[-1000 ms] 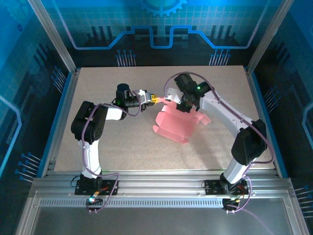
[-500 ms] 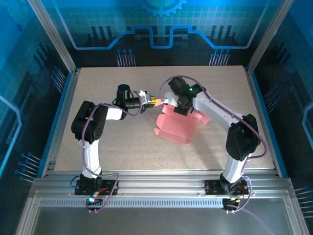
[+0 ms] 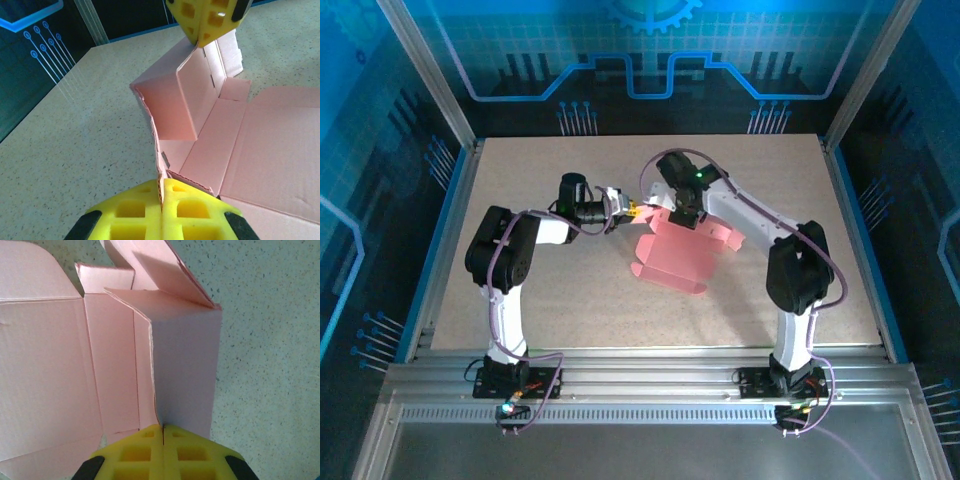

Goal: Fold the paper box

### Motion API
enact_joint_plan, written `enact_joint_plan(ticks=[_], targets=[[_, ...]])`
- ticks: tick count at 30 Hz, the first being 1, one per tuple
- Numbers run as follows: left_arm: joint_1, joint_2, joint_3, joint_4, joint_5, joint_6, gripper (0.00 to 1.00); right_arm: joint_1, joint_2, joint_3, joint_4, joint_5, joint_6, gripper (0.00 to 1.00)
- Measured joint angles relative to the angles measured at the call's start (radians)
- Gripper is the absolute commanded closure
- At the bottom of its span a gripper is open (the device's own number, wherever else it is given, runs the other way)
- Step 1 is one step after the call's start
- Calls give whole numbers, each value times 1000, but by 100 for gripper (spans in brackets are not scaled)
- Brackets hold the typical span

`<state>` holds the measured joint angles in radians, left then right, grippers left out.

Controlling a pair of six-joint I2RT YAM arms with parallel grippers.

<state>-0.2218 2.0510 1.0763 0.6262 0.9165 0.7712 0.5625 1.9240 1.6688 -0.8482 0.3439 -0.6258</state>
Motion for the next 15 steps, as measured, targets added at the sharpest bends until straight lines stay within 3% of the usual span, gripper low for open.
enact_joint_plan(ticks=[15], targets=[[-54, 0, 17, -106, -76, 75, 100, -19, 35, 42, -26, -102, -3, 84]])
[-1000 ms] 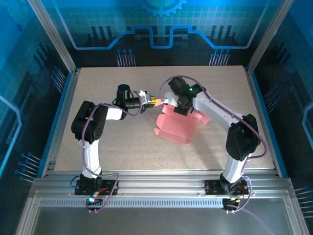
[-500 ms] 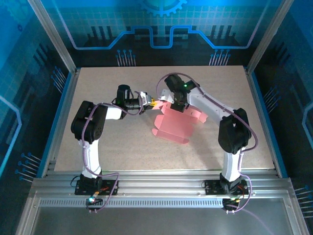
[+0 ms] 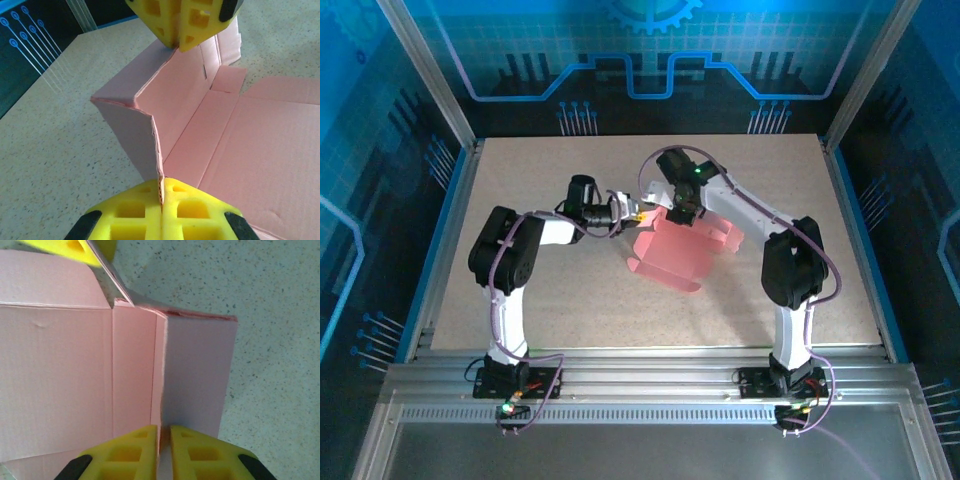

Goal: Fold the paper box

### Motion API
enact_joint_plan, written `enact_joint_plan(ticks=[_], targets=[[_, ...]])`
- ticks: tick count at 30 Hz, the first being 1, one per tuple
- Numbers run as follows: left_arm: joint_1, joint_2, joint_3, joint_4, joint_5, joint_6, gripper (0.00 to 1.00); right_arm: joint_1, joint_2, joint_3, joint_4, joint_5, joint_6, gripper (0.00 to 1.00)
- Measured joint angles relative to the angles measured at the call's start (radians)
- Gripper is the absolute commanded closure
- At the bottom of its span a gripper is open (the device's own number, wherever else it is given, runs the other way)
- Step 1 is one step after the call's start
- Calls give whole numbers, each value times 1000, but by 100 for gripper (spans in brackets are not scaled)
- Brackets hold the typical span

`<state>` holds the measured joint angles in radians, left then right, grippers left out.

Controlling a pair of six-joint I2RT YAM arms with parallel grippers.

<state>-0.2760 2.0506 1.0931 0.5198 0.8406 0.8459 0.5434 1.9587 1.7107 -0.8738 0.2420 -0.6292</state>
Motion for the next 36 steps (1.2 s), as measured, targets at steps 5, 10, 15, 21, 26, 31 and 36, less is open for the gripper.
enact_joint_plan(ticks=[5, 10, 15, 21, 26, 31, 36], targets=[[-17, 0, 0, -12, -40, 11, 100, -24, -2, 2, -3, -93, 9, 78], [-17, -3, 0, -14, -53, 11, 100, -68, -41, 2, 5, -200, 32, 69], [-17, -4, 0, -14, -59, 10, 100, -121, -104, 3, 27, -263, 61, 58], [-17, -4, 0, -10, -60, 10, 100, -196, -106, 19, 44, -360, 142, 55], [-17, -4, 0, -5, -60, 10, 100, -264, -26, 161, 23, -385, 219, 56], [-17, -4, 0, 2, -61, 10, 100, -264, 53, 196, -14, -382, 203, 56], [-17, -4, 0, 1, -63, 10, 100, -240, 91, 180, -63, -381, 163, 56]])
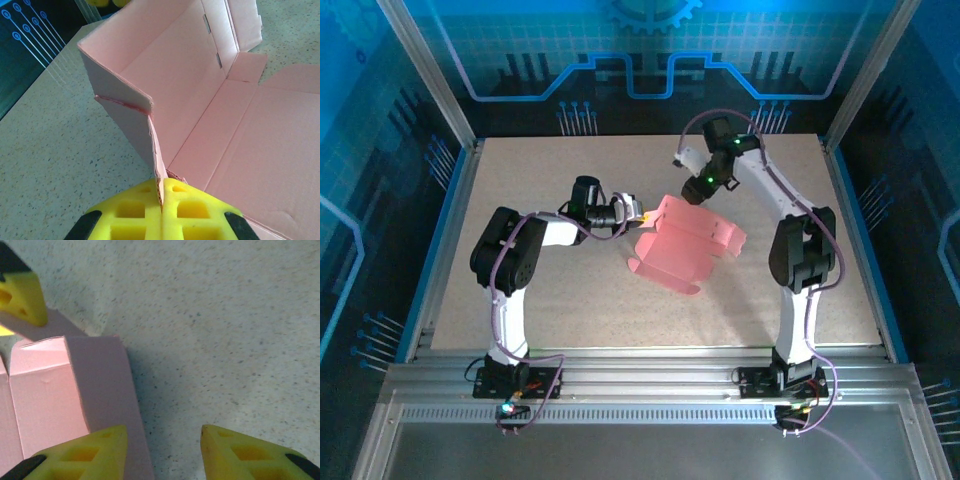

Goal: Fold the paper box

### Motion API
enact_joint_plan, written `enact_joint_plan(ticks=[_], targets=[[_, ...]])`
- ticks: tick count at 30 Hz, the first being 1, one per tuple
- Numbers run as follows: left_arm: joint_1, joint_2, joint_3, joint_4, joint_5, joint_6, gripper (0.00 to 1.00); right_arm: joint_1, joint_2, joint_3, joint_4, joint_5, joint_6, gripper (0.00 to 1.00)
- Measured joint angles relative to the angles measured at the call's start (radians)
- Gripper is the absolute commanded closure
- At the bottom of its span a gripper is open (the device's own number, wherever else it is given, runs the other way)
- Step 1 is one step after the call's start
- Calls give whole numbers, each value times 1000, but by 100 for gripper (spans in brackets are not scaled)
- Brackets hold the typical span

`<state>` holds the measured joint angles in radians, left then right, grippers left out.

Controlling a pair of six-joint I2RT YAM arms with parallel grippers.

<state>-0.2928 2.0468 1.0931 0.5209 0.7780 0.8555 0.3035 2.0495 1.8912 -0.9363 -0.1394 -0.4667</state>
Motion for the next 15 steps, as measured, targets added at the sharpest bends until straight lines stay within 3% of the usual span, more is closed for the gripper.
enact_joint_plan(ticks=[15], targets=[[0, 0, 0, 0, 0, 0, 100, 39, 28, -13, -38, 27, -58, 61]])
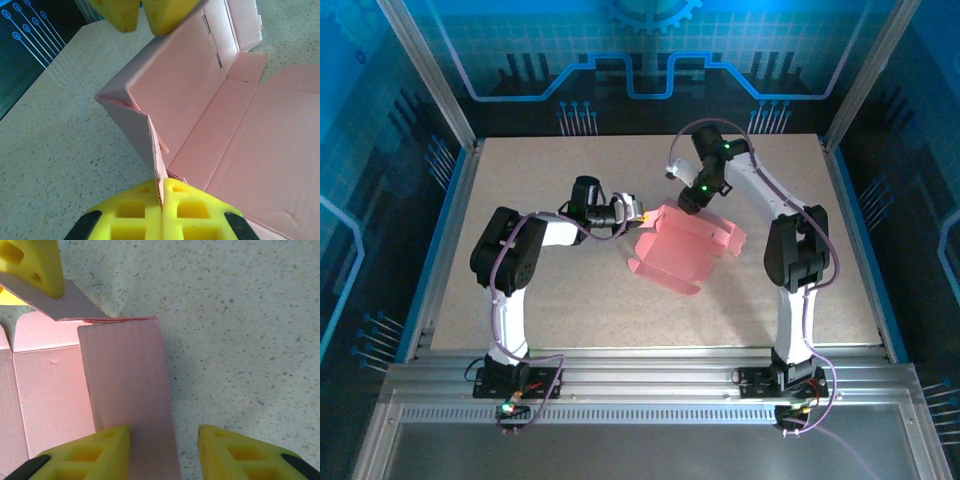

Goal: Fold the paper box

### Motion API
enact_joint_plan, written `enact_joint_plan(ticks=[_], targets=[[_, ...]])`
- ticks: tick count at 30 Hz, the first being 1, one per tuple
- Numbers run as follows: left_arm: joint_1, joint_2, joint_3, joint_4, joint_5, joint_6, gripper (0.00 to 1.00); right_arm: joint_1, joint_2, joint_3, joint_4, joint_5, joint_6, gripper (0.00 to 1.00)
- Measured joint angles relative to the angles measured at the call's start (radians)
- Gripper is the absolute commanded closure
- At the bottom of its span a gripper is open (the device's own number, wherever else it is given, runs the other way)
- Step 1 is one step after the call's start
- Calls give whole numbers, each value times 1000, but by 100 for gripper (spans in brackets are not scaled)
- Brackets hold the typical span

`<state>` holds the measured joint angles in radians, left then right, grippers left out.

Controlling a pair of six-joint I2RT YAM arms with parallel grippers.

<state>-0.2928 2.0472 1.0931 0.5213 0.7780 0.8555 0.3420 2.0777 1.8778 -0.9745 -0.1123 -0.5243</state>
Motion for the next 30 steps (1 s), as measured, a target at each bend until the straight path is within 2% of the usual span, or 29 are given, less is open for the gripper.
enact_joint_plan(ticks=[4, 9, 12, 17, 23, 27, 30], targets=[[0, 0, 0, -1, -1, 0, 97, 6, 24, 9, -6, 0, -1, 64], [0, 0, -3, 7, -10, 0, 47, 6, 27, 18, -10, 3, -1, 67], [0, 0, -3, 11, -8, -11, 34, 6, 27, 19, -12, 1, -1, 68], [0, 0, -16, 37, -7, -20, 31, 6, 32, 21, -13, -1, -4, 70], [0, -1, -16, 21, -3, -99, 35, 7, 32, 21, -13, -1, -4, 71], [0, -6, 43, -140, 6, -177, 42, 13, 32, 21, -13, 6, -3, 71], [-4, -9, 126, -269, 6, -203, 42, 15, 32, 21, -13, 8, 0, 72]])
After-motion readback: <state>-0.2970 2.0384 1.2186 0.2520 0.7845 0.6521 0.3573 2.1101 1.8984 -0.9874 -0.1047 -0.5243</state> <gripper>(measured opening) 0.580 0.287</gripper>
